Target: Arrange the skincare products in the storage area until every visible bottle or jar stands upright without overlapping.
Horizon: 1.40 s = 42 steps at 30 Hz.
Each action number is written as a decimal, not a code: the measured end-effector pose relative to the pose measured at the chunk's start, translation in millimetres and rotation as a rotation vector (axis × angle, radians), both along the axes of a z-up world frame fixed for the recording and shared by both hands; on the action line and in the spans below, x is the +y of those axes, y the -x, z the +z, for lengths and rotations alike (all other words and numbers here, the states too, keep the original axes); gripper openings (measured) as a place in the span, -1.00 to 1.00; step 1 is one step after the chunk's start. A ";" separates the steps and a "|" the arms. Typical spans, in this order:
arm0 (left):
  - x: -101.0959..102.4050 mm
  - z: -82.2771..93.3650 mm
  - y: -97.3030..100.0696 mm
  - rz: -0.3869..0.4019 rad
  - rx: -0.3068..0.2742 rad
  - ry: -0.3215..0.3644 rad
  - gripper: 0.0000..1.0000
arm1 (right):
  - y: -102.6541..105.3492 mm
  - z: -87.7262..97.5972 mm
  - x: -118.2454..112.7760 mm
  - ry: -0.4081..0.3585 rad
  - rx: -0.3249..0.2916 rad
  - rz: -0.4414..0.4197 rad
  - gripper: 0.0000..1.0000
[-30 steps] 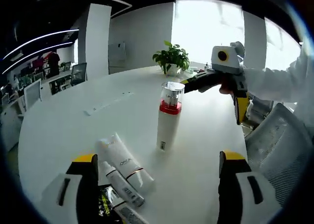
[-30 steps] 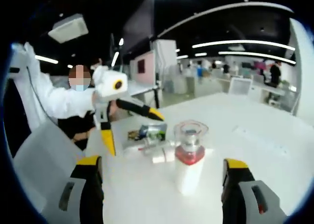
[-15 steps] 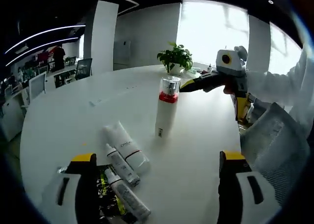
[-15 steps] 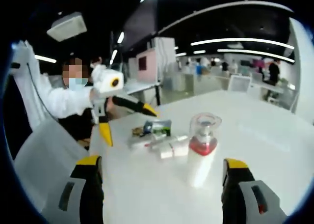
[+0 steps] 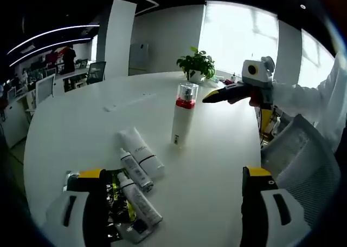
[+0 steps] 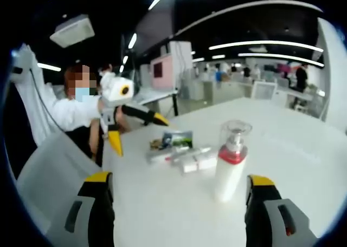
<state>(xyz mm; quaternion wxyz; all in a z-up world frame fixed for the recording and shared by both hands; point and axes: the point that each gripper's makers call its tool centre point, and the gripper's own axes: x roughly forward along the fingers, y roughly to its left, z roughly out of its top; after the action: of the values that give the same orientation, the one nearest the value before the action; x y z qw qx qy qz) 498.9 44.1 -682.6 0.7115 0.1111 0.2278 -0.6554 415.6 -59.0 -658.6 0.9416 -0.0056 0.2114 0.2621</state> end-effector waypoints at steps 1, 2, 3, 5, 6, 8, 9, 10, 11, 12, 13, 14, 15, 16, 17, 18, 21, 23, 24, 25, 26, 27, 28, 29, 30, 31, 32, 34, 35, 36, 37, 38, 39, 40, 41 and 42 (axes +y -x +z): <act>1.3 -0.3 -0.1 0.000 0.001 -0.003 0.99 | 0.5 -0.4 -0.5 0.000 0.000 -0.004 0.99; 2.5 -0.9 0.2 0.000 0.004 -0.008 0.99 | 0.6 -0.8 -1.3 -0.003 0.001 -0.007 0.99; 4.1 -1.3 1.2 -0.001 0.006 -0.008 0.99 | 1.7 -0.7 -0.8 -0.015 0.003 -0.010 0.99; 5.9 -2.5 5.3 -0.012 0.011 -0.010 0.99 | 2.1 -1.8 -1.5 -0.024 0.007 -0.015 0.99; 6.5 -3.2 6.4 -0.013 0.011 -0.014 0.99 | 2.9 -3.4 -2.4 -0.017 0.010 -0.020 0.99; 8.1 -4.6 6.7 -0.010 0.008 -0.021 0.99 | 4.1 -8.9 -6.3 0.014 0.025 -0.033 1.00; 8.7 -4.7 6.0 -0.005 0.007 -0.021 0.99 | 4.2 -10.4 -7.8 0.022 0.030 -0.040 1.00; 8.7 -4.3 5.5 -0.001 0.008 -0.018 0.99 | 4.5 -10.9 -8.0 0.014 0.035 -0.044 1.00; 8.9 -4.2 5.3 0.002 0.012 -0.016 0.99 | 4.6 -10.5 -8.1 -0.002 0.038 -0.052 1.00; 9.3 -5.0 5.8 0.002 0.023 -0.020 0.99 | 3.7 -9.2 -9.2 -0.032 0.039 -0.075 1.00; 9.5 -5.8 6.9 -0.001 0.033 -0.024 0.99 | 3.5 -8.7 -9.9 -0.044 0.038 -0.082 1.00; 9.9 -7.3 7.4 0.000 0.039 -0.031 0.99 | 3.2 -8.7 -11.1 -0.045 0.036 -0.085 1.00; 10.3 -8.2 7.8 -0.002 0.040 -0.035 0.99 | 2.9 -9.2 -12.4 -0.041 0.032 -0.089 1.00; 10.3 -8.8 7.8 -0.001 0.038 -0.036 0.99 | 3.0 -10.0 -12.8 -0.039 0.033 -0.090 1.00; 10.3 -9.5 8.6 -0.003 0.036 -0.037 0.99 | 3.7 -11.3 -13.0 -0.038 0.040 -0.091 1.00; 10.2 -10.0 9.2 -0.004 0.039 -0.040 0.99 | 4.2 -12.0 -12.6 -0.042 0.044 -0.091 1.00; 8.8 -10.1 11.3 -0.008 0.036 -0.035 0.99 | 6.6 -13.9 -8.9 -0.047 0.056 -0.087 1.00; 6.4 -10.1 11.7 -0.009 0.031 -0.031 0.99 | 7.8 -13.1 -2.7 -0.070 0.057 -0.067 1.00; 4.8 -10.8 11.4 -0.007 0.030 -0.032 0.99 | 8.1 -14.0 -1.4 -0.078 0.066 -0.066 1.00; 2.3 -11.9 12.7 -0.016 0.037 -0.034 0.99 | 7.1 -15.4 -0.8 -0.081 0.071 -0.068 1.00; 0.5 -13.2 15.0 -0.024 0.052 -0.038 0.99 | 6.3 -16.1 -0.5 -0.083 0.073 -0.071 1.00; -2.6 -14.3 16.6 -0.031 0.058 -0.038 0.99 | 5.9 -16.8 -0.2 -0.087 0.078 -0.073 1.00; -4.7 -14.8 17.7 -0.037 0.058 -0.038 0.99 | 5.6 -17.1 0.4 -0.094 0.083 -0.077 1.00; -6.9 -15.9 19.3 -0.048 0.052 -0.044 0.99 | 5.4 -16.6 1.3 -0.102 0.083 -0.079 1.00; -8.6 -16.1 20.3 -0.057 0.048 -0.045 0.99 | 5.2 -15.9 2.6 -0.110 0.082 -0.081 0.99; -10.4 -16.0 21.3 -0.066 0.046 -0.044 0.99 | 4.8 -15.2 3.2 -0.116 0.081 -0.085 0.99; -13.1 -16.0 21.6 -0.073 0.045 -0.043 0.99 | 5.0 -14.2 5.5 -0.123 0.080 -0.083 0.99; -17.3 -15.7 20.3 -0.081 0.037 -0.042 0.99 | 6.0 -14.0 9.0 -0.129 0.085 -0.077 0.99; -19.1 -15.2 19.8 -0.085 0.033 -0.040 0.99 | 6.5 -14.6 10.3 -0.130 0.089 -0.075 0.99; -21.7 -15.1 19.1 -0.092 0.029 -0.039 0.99 | 6.7 -15.3 11.8 -0.131 0.090 -0.075 0.99; -23.7 -15.5 18.4 -0.094 0.029 -0.041 0.99 | 6.8 -15.7 12.4 -0.130 0.090 -0.074 0.99; -26.3 -16.8 17.8 -0.102 0.033 -0.047 0.99 | 6.8 -16.2 13.2 -0.130 0.090 -0.075 0.99; -27.9 -17.8 17.4 -0.107 0.035 -0.050 0.99 | 7.0 -16.7 14.1 -0.134 0.092 -0.075 0.99; -29.6 -19.0 16.7 -0.110 0.037 -0.053 0.99 | 7.3 -16.9 15.0 -0.137 0.094 -0.074 0.99; -31.8 -21.1 15.7 -0.113 0.042 -0.056 0.99 | 7.1 -17.1 15.7 -0.139 0.093 -0.076 0.99; -33.0 -22.8 14.6 -0.111 0.047 -0.059 0.99 | 7.1 -17.3 16.2 -0.139 0.093 -0.076 0.99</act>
<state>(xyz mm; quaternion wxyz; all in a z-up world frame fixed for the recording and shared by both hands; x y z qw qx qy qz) 484.4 11.0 -705.4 0.6650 0.1291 0.2574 -0.6891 408.5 -42.8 -675.9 0.9382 0.0799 0.2361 0.2400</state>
